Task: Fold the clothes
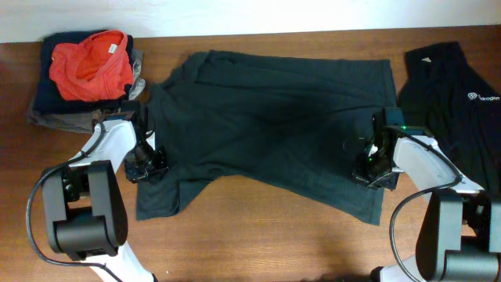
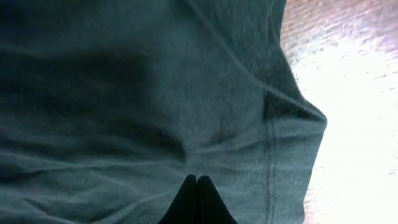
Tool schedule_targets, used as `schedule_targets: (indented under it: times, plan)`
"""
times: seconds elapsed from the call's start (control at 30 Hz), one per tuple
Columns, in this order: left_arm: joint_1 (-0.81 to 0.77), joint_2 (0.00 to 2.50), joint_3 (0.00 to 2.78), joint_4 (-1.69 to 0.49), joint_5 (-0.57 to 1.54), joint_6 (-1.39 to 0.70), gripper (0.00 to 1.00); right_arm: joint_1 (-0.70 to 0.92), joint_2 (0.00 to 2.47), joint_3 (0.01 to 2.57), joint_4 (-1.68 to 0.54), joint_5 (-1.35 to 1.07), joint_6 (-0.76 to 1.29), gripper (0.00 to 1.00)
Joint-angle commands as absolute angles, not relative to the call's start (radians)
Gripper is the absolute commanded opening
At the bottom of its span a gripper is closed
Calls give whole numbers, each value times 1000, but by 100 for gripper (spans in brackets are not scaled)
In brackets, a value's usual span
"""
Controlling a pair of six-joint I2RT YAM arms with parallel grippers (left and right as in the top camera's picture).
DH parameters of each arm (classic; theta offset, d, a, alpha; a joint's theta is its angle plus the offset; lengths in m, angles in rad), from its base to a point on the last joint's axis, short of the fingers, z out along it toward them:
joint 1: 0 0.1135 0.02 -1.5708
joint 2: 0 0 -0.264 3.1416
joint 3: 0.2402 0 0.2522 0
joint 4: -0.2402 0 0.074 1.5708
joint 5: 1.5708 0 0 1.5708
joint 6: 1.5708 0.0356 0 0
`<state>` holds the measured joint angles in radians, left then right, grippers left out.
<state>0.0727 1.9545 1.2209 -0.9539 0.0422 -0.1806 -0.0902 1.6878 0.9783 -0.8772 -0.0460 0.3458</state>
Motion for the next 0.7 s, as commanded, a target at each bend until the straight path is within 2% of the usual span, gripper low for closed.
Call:
schedule_targets:
  times: [0.0, 0.37, 0.67]
  plan:
    - [84, 2042, 1151, -954, 36, -206, 1, -93, 1695, 973, -872, -51, 376, 4]
    - [171, 2042, 1059, -994, 31, -266, 0, -94, 1723, 971, -793, -51, 381, 4]
    - [260, 2042, 1054, -1074, 74, -276, 1, -94, 1862, 972, -677, -40, 410, 4]
